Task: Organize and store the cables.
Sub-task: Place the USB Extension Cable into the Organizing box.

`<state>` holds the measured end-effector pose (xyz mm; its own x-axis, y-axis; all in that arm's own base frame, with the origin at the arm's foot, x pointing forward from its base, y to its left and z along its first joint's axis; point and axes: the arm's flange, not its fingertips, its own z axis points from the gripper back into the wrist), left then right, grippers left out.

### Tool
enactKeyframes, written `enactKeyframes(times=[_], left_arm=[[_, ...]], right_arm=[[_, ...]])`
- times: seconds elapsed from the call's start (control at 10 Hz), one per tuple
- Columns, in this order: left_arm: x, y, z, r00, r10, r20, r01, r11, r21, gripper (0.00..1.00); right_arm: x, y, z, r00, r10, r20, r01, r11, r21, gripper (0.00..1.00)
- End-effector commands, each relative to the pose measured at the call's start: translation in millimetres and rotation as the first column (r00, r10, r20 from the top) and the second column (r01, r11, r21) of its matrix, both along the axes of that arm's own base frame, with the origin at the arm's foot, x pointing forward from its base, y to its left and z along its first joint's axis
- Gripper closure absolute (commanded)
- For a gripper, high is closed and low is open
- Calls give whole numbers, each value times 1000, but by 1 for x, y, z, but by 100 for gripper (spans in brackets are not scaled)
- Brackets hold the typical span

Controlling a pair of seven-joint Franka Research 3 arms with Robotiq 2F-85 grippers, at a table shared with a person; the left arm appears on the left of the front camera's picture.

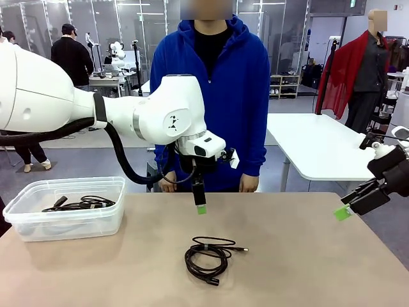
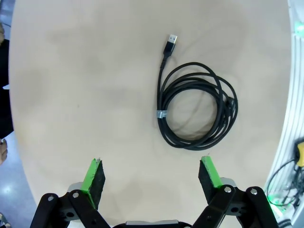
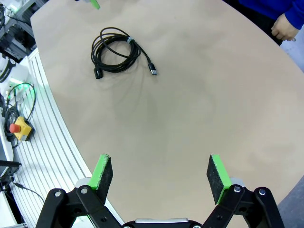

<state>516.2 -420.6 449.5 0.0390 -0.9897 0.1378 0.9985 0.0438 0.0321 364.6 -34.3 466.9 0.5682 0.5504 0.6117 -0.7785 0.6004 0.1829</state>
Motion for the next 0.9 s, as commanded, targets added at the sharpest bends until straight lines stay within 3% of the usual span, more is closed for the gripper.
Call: enactKeyframes(times=[0.0,0.3,0.8], left_arm=[[-5,-3,-6,1000,25,-10,-25,1000,10,0],[-19,-6,-28,997,73,-8,-73,997,30,0],[-17,-15,-46,996,78,-30,-77,996,56,0]], right_arm=[[-1,0,1,1000,1,-1,-1,1000,-2,0],[-1,0,1,1000,1,-1,-1,1000,-2,0],[-1,0,1,1000,1,-1,-1,1000,-2,0]])
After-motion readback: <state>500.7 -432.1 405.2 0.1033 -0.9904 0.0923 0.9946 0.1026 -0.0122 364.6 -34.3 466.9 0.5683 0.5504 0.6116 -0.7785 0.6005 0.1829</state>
